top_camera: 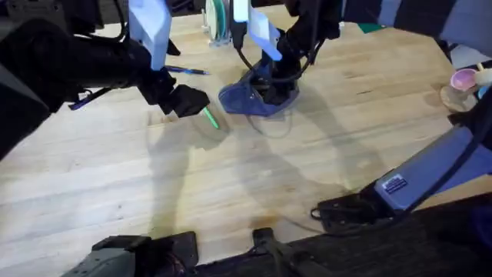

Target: Unzip the bag, pick up the pens from the table one at a time and place them inside, then zip the bag closed.

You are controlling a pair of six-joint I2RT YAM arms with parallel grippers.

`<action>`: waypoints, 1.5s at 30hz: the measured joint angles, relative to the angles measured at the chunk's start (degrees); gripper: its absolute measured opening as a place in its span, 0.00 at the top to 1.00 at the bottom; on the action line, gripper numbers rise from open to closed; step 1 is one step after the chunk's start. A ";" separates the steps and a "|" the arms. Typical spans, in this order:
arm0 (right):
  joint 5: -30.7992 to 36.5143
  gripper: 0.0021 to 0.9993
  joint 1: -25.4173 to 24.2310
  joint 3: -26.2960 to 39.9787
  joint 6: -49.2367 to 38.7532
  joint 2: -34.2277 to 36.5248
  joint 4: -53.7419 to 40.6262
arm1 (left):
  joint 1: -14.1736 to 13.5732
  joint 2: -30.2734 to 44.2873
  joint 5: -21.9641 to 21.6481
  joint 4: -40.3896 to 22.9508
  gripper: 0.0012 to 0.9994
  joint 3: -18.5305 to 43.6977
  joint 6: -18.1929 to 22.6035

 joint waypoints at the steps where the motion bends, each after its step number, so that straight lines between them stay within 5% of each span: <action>1: -0.02 0.00 0.00 0.00 0.00 0.00 0.00 | 0.00 0.02 0.00 0.00 0.01 0.00 -0.02; 15: 0.04 0.00 0.04 0.22 0.02 -1.31 -3.59 | 0.00 0.02 -0.04 0.04 0.01 0.00 0.00; 28: 0.02 0.00 0.20 0.22 3.74 -18.34 -12.33 | 0.00 0.00 -1.55 0.09 0.01 0.00 -0.06; 40: 2.67 0.00 0.20 0.22 8.28 -35.01 -12.47 | 0.00 0.02 -10.19 13.33 0.01 0.00 -15.81; 45: 2.89 0.00 0.20 0.22 8.92 -38.10 -12.81 | 0.00 0.02 -12.71 13.00 0.01 0.00 -12.69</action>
